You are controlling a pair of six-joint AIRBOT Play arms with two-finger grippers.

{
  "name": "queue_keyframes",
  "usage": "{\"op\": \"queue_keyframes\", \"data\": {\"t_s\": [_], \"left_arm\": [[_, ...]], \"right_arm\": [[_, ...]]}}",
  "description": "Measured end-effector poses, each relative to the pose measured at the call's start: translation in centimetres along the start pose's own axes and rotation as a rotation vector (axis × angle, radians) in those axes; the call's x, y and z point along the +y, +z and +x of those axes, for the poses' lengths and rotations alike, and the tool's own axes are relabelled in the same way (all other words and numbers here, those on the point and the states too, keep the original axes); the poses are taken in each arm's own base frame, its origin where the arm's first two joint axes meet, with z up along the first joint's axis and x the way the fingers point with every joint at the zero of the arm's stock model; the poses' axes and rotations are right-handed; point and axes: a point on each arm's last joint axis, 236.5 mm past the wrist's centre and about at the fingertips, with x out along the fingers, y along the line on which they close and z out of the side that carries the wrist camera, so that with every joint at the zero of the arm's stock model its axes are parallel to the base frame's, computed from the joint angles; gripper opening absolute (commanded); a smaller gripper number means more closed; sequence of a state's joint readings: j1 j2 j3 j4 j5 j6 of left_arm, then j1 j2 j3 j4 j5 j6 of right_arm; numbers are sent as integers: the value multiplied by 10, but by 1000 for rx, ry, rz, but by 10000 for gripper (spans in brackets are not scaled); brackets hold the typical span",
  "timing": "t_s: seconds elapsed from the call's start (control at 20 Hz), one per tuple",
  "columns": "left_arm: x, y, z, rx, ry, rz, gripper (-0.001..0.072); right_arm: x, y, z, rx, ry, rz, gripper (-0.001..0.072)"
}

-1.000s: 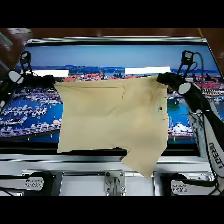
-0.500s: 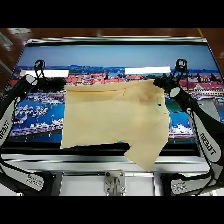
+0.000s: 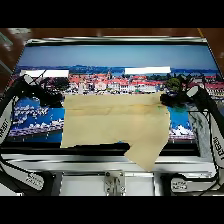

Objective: Fold the shirts.

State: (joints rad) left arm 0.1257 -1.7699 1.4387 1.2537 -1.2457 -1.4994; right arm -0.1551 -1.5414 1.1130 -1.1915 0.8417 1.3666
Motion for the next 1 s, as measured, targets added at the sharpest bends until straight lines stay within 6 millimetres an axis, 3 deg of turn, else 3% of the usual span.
{"op": "queue_keyframes", "data": {"t_s": [0.1, 0.15, 0.2, 0.25, 0.3, 0.35, 0.45, 0.55, 0.6, 0.65, 0.75, 0.85, 1.0], "left_arm": [[2, -9, 3, 40, 9, -12, 35], [1, -12, 5, 58, 11, -17, 79], [1, -16, 6, 77, 12, -19, 270], [0, -21, 7, 99, 13, -24, 519], [1, -25, 7, 116, 16, -31, 558], [2, -29, 5, 134, 14, -35, 558], [5, -38, -7, 163, 8, -30, 558], [12, -48, -30, 176, -1, -10, 558], [17, -55, -45, 176, -7, -5, 594], [22, -64, -56, 175, -15, -10, 698], [35, -94, -71, 195, -44, -50, 708], [44, -134, -69, 227, -99, -117, 707], [41, -181, -46, 237, -223, -206, 705]], "right_arm": [[-1, -21, 3, 90, -9, 5, 70], [0, -28, 4, 119, -13, 5, 75], [1, -32, 5, 134, -14, 6, 157], [2, -34, 5, 144, -15, 12, 375], [2, -36, 4, 149, -15, 15, 559], [3, -35, 1, 147, -14, 18, 602], [5, -28, -14, 113, -11, 20, 602], [-3, -18, -40, 64, -40, 2, 580], [-12, -19, -56, 60, -68, 0, 561], [-23, -22, -71, 62, -91, 8, 562], [-47, -38, -97, 102, -129, 30, 563], [-66, -57, -116, 148, -132, 61, 563], [-73, -80, -129, 200, -79, 111, 563]]}}
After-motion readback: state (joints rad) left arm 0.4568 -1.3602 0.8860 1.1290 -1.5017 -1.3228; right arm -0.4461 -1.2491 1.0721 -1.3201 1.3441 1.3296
